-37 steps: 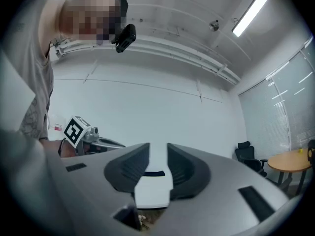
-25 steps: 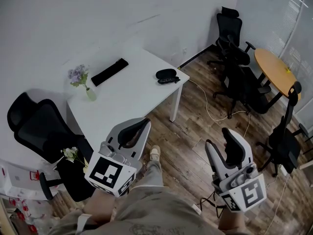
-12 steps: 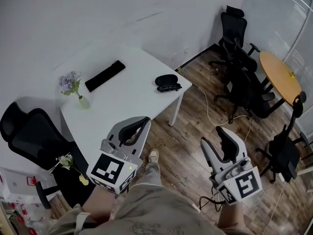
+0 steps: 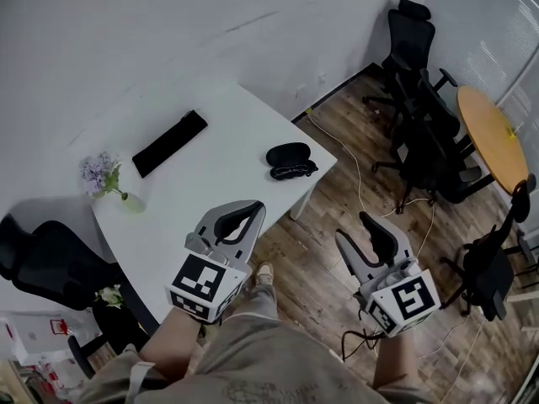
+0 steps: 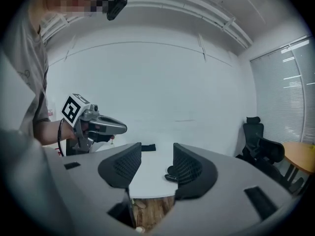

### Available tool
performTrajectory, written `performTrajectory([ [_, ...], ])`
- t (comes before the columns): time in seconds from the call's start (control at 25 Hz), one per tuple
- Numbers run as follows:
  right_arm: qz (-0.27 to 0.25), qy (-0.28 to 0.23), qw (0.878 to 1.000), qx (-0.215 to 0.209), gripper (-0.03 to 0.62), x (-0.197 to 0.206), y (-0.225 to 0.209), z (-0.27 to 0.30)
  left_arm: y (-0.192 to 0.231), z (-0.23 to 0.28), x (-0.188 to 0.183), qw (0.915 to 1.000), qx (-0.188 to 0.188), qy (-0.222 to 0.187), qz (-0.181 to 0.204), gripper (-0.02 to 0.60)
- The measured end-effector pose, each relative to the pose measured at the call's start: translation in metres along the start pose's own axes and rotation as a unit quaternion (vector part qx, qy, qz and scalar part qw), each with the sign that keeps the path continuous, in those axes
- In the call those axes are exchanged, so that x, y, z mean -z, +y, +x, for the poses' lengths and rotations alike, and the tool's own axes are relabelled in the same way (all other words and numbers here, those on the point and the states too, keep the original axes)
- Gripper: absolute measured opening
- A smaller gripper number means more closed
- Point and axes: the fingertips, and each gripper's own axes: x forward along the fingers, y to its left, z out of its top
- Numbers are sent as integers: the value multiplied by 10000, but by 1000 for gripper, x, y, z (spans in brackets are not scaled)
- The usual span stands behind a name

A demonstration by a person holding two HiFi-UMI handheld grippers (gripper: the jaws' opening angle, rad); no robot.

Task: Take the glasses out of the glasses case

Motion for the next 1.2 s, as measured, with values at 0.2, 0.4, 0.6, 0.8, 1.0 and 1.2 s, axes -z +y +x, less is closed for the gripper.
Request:
performTrajectory([
  [0.2,-83,567,9982,-174,217,18,-28,70,42,51,17,9993,128,327,-133,17],
  [0.4,99,1083,9934,-360,217,44,-44,132,77,88,43,9967,316,707,-249,16],
  [0.6,178,1597,9859,-467,217,76,-59,180,104,118,71,9930,427,1038,-365,17],
  [0.8,89,2132,9759,-463,217,117,-70,208,119,141,100,9892,469,1249,-603,17],
  [1.0,-45,2477,9658,-771,217,148,-74,229,122,160,126,9843,463,1517,-775,16],
  [1.2,-240,2679,9570,-1084,217,169,-83,249,122,174,145,9798,338,1792,-824,17],
])
